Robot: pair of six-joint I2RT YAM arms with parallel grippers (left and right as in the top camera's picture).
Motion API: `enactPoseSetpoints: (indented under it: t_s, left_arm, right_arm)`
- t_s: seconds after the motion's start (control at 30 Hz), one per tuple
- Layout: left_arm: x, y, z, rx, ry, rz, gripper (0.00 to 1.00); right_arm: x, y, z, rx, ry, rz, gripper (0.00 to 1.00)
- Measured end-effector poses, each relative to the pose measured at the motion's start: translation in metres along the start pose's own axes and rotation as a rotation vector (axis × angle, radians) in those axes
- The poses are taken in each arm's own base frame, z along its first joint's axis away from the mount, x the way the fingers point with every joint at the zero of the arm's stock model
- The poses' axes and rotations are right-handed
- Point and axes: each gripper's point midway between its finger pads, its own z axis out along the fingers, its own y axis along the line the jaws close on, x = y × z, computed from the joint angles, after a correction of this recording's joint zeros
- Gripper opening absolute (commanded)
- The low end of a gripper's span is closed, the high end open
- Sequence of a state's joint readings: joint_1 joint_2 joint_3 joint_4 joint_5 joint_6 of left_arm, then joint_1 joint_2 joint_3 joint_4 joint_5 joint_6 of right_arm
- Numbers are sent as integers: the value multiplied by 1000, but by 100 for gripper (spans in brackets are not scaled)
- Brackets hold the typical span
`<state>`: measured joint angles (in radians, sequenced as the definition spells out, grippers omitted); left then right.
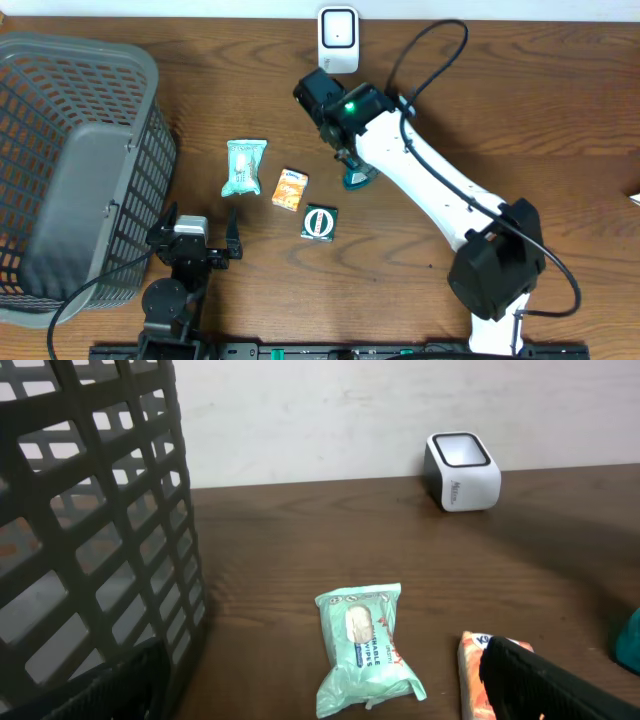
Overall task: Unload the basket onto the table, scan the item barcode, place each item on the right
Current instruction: 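Lift the Listerine bottle and reorient it above the table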
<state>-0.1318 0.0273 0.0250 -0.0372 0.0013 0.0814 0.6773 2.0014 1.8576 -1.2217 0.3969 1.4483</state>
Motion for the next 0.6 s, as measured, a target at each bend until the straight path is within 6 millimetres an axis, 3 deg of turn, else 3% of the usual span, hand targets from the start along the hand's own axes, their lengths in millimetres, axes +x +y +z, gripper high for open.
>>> enactPoseSetpoints:
  t_s: [0.17,0.37,0.47,0.6]
  left_arm:
    - [0,0,0,0,0,0,98]
    - [0,0,0,0,0,0,97]
    - [0,0,0,0,0,0,98]
    - [0,0,0,0,0,0,98]
  right_arm:
    - [-18,14,-57,-168,3,-378,99]
    - [-45,-10,-125,-265,-115,-936,99]
    - [-43,-25,-134,-269,-111,-1233,99]
    - [-35,-32,-119,-310,-45,-1542,99]
